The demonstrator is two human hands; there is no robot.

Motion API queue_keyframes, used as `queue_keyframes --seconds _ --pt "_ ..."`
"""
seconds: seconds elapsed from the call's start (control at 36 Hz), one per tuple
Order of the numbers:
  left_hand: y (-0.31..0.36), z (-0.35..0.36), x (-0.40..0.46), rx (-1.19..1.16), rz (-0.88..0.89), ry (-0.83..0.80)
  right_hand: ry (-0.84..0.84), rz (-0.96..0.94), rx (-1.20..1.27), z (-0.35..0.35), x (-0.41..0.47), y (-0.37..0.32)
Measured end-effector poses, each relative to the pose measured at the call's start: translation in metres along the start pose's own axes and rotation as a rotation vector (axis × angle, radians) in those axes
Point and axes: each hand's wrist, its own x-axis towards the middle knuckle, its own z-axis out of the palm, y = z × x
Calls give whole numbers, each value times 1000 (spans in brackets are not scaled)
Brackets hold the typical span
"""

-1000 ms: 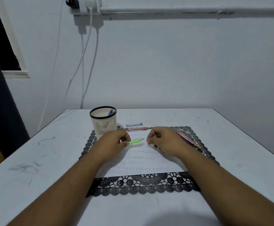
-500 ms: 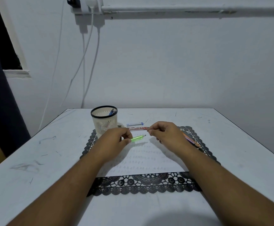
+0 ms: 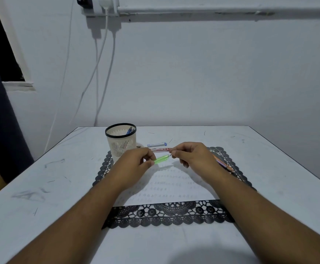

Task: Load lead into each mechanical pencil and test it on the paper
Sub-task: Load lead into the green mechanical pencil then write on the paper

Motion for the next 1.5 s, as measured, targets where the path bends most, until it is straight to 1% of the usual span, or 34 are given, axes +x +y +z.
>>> queue_keyframes --seconds 0.28,0.44,0.58,0.69,0.83,0.92,0.97,1.06,1.08,1.17,1.22,1.31,1.36,1.42,1.5 --pt "-1 1 0 -22 9 9 6 -5 12 -1 1 1" --pt "0 2 0 -110 -29 -3 24 -36 -27 -1 1 -1" --pt "0 3 1 -133 -37 -3 44 -34 -93 -1 0 -4" --pt "-1 4 1 -129 -27 -1 28 -55 -134 0 -3 -5" --pt "0 5 1 -152 5 6 24 -59 -111 4 -6 -8" --pt "1 7 0 -168 22 34 70 -58 -79 9 -7 -8" --pt "4 10 0 -223 27 68 62 -46 -5 12 -8 -7" --pt "8 15 1 -326 37 95 -14 -20 178 23 -12 -8" --pt "9 16 1 -352 39 89 -7 -24 212 27 -13 -11" --pt "9 19 1 -356 34 59 88 -72 252 33 -14 -17" --pt "8 20 -1 -347 24 25 123 -97 351 32 -13 -22" --pt "8 20 -3 -335 30 -43 61 -122 674 31 -11 -29" --pt "8 20 -4 -334 31 -86 -7 -92 859 31 -12 -34" --pt "9 21 -5 -333 33 -116 -64 -75 967 30 -13 -36" --pt "12 22 -5 -316 50 -125 -108 -102 1008 27 -14 -35"
